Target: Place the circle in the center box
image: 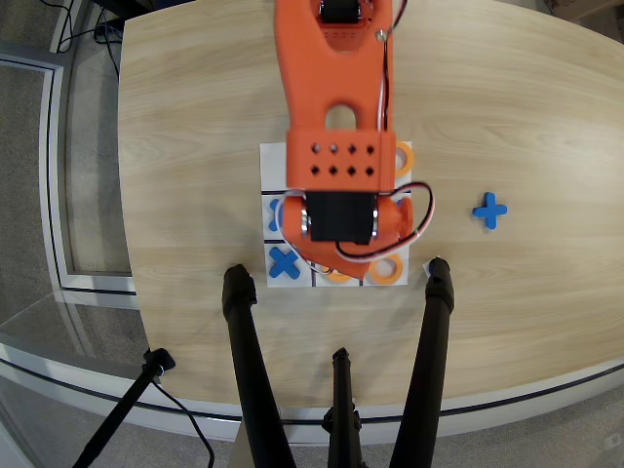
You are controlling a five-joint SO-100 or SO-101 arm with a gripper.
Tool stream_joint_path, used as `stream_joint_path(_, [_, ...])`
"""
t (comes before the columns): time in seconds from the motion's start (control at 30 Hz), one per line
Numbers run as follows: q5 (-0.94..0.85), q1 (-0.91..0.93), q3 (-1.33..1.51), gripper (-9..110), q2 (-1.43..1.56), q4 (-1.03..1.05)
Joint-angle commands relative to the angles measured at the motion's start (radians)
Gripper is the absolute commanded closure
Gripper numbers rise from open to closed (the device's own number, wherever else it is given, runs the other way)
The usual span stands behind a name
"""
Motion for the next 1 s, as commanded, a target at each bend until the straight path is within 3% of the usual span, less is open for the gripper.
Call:
stream_joint_path(0.0, [-0.008,0.015,-0.028,90,0.147,0.052])
stream_joint_path(0.17, [-0.009,0.035,0.051,90,0.325,0.126])
stream_joint_path(0.57, [-0.114,0.123,0.586,91,0.879,0.087])
stream_joint_path(0.8, [-0.181,-0.005,0.919,91,1.25,0.098])
stream_joint_path(0.97, [-0.193,-0.017,1.112,100,1.447,0.101])
